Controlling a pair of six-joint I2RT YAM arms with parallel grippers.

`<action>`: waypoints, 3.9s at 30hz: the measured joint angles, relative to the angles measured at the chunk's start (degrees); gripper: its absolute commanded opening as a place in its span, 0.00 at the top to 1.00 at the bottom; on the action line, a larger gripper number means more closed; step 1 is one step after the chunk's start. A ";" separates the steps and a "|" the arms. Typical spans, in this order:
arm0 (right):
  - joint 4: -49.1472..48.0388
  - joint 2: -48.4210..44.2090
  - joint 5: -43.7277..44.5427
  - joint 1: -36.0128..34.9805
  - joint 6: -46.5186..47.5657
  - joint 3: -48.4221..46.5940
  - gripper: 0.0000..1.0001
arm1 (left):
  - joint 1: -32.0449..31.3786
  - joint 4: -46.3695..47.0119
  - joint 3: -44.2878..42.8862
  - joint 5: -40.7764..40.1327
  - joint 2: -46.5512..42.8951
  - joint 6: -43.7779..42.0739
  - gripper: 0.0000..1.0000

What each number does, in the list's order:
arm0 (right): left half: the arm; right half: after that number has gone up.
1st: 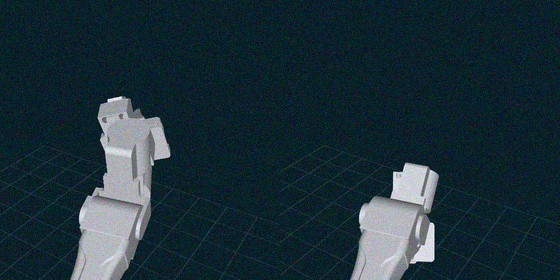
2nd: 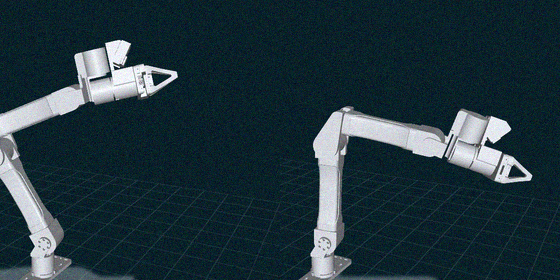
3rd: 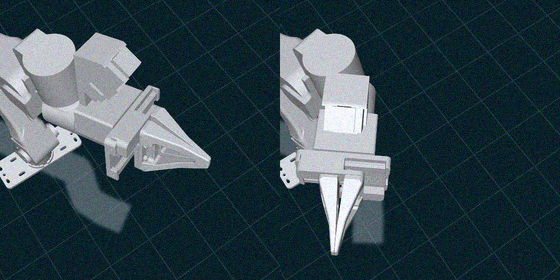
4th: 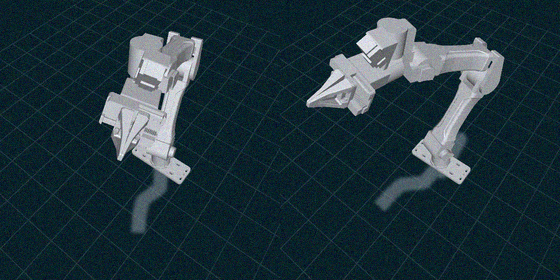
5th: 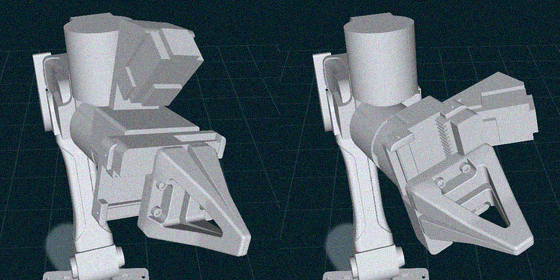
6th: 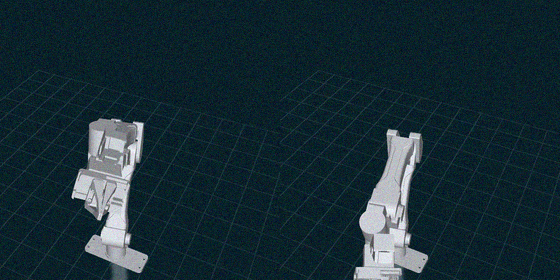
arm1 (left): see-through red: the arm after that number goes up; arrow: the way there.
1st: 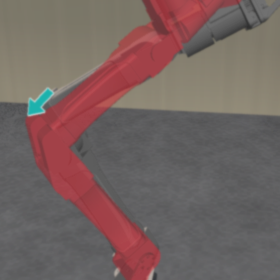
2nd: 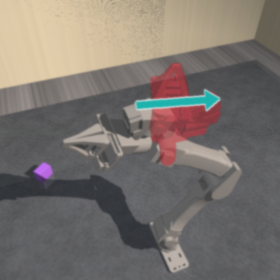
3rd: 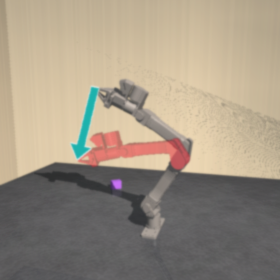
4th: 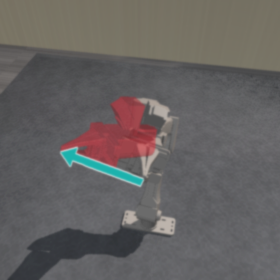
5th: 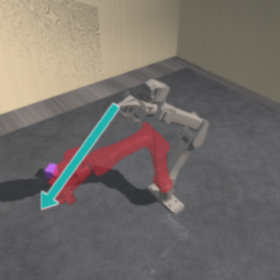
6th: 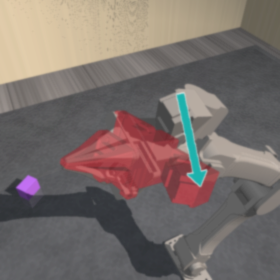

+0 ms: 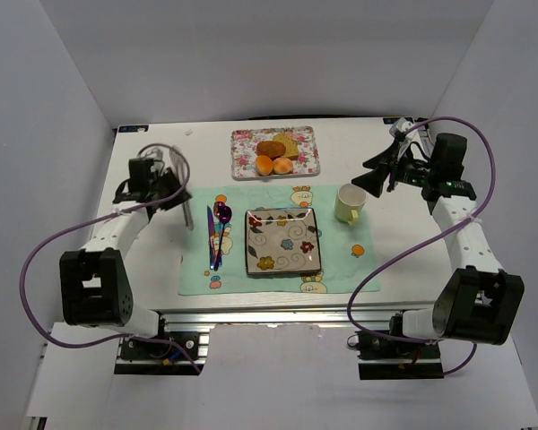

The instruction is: Place the bread

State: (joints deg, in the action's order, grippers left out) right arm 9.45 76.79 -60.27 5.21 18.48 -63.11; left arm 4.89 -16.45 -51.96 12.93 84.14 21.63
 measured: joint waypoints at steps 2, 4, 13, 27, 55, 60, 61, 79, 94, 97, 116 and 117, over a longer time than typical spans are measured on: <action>-0.61 0.13 -0.15 0.26 -0.35 0.00 0.25 | -5.27 0.96 -4.11 0.44 -0.74 3.52 0.56; -0.81 0.20 -0.37 0.44 -0.57 0.00 0.25 | -9.92 2.64 -7.45 1.27 -0.50 6.40 0.53; -3.69 0.17 -1.49 1.20 -2.51 0.42 0.25 | -15.37 1.25 -20.35 3.32 10.58 12.22 0.46; -5.40 -0.35 -2.51 2.40 -3.56 1.64 0.25 | -18.56 -3.32 -31.19 2.82 23.85 12.92 0.44; -6.32 -0.35 -2.97 2.56 -4.59 1.88 0.25 | -19.28 -0.55 -22.34 10.54 20.63 16.85 0.61; -6.45 -0.35 -3.17 2.56 -4.59 1.88 0.25 | -19.32 1.66 -21.88 11.74 19.30 18.64 0.54; -6.45 -0.35 -3.21 2.56 -4.59 1.88 0.25 | -19.32 2.08 -21.88 11.87 19.17 18.95 0.53; -6.54 -0.63 -3.37 2.56 -4.59 2.08 0.25 | -19.28 1.42 -21.88 11.13 17.66 18.86 0.51; -6.54 -0.70 -3.39 2.56 -4.59 2.29 0.25 | -18.86 0.52 -21.88 9.73 16.37 17.79 0.52; -6.56 -0.83 -3.39 2.60 -4.59 2.71 0.25 | -18.51 0.46 -21.88 8.94 15.45 17.81 0.52; -6.56 -1.03 -3.61 2.64 -4.59 3.02 0.25 | -16.85 -0.42 -21.86 8.90 12.63 17.18 0.50; -6.56 -1.03 -3.61 2.64 -4.59 3.02 0.25 | -16.85 -0.42 -21.86 9.11 13.18 17.16 0.50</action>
State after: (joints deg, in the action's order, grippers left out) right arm 2.90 75.77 -63.88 7.86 13.89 -60.10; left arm -11.97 -16.86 -73.82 22.04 97.32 38.79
